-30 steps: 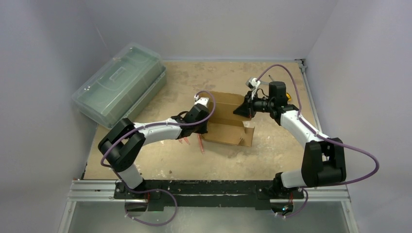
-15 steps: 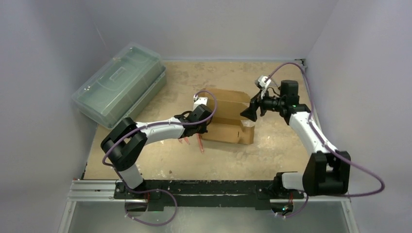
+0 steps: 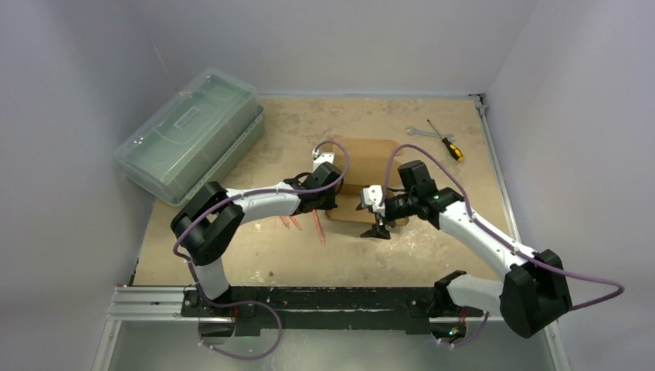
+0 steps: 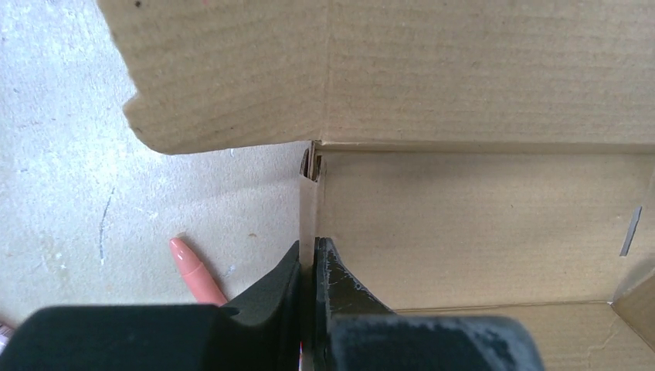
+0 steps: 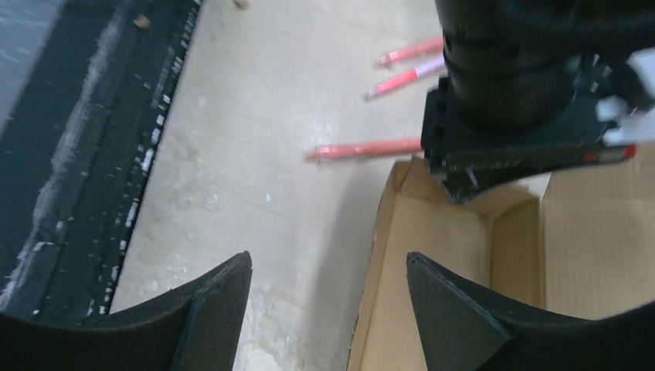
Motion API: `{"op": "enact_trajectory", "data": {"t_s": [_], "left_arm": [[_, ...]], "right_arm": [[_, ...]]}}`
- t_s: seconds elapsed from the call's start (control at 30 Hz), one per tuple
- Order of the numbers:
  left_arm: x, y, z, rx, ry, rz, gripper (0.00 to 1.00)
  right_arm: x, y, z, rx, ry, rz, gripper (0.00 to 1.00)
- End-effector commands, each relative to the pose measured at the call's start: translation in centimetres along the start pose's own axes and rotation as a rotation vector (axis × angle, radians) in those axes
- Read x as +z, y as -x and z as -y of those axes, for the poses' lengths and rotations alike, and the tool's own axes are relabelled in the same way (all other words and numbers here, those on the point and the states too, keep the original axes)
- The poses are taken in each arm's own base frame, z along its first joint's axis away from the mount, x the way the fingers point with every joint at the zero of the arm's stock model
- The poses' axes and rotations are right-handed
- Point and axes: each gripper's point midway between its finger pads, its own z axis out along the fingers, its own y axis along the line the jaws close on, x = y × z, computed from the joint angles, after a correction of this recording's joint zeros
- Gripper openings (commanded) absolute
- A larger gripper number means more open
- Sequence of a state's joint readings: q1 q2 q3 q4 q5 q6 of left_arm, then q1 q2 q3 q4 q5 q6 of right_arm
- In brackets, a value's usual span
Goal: Fold the paper box
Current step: Fold the paper box at the center of the board.
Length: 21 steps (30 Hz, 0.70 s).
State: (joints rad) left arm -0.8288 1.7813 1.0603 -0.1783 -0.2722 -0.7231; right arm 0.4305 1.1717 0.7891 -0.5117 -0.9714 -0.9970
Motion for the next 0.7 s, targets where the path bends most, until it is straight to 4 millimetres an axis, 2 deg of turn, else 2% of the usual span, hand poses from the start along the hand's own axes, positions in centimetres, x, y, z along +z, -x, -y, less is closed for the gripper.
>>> {"op": "enact_trajectory", "data": {"t_s": [0.0, 0.13, 0.33, 0.67], "left_arm": [[0.4, -0.4, 0.7, -0.057, -0.033, -0.023, 0.04], [0.6, -0.6, 0.9, -0.065, -0.043, -0.033, 0.05], [0.5, -0.7, 0.8, -0.074, -0.048, -0.034, 0.07], [0.3, -0.6, 0.6, -0.087, -0.061, -0.03, 0.08]], "right_arm": [[1.0, -0.6, 5.1, -0.042, -0.228, -0.07, 0.73], [3.1, -2.5, 3.9, -0.07, -0.191, -0.128, 0.69], [4.5, -3.6, 4.5, -0.078, -0.227, -0.193, 0.58], [5.4, -5.2, 3.9, -0.068, -0.188, -0.259, 0.38]]}}
